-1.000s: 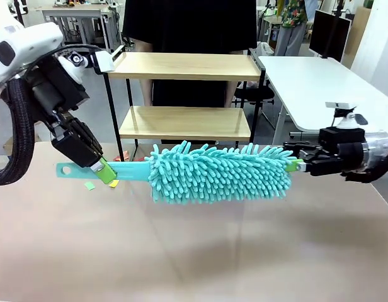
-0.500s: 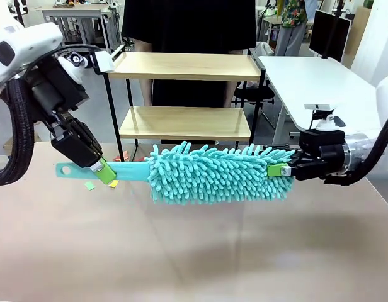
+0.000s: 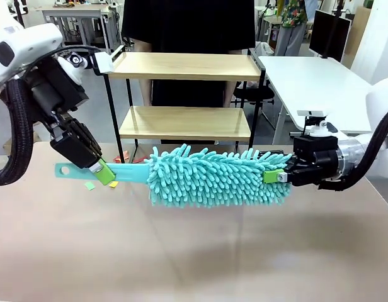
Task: Clean the shelf.
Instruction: Hand the Duster back to the human.
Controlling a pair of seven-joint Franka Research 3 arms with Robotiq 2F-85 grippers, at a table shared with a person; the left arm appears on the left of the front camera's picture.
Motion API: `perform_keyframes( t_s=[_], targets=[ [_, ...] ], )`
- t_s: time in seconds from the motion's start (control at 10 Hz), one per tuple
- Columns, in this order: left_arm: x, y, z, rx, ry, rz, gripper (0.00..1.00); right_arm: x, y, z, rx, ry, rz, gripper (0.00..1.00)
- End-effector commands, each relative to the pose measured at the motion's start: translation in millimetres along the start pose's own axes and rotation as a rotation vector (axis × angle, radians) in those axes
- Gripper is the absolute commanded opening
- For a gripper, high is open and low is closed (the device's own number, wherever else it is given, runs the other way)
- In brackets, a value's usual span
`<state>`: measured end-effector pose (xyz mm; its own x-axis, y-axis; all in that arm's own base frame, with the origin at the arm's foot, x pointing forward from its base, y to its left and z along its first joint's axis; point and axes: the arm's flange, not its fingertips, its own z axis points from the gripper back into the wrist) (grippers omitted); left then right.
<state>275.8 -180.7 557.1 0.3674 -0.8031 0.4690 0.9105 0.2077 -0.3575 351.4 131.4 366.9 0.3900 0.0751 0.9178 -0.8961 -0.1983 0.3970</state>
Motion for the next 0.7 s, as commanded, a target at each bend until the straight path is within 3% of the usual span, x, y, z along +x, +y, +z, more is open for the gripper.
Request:
perform_keyframes(
  t_s=[0.0, 0.5, 0.6],
  targets=[
    [-1, -2, 4, 0.006, -0.001, 0.003, 0.13, -19, 25, -5, -0.017, 0.037, 0.048, 1.00],
    [-1, -2, 4, 0.006, -0.001, 0.003, 0.13, -20, 24, 6, 0.001, 0.039, 0.097, 1.00],
    [-1, -2, 4, 0.006, -0.001, 0.003, 0.13, -19, 25, 4, 0.008, 0.046, 0.105, 0.40]
  ],
)
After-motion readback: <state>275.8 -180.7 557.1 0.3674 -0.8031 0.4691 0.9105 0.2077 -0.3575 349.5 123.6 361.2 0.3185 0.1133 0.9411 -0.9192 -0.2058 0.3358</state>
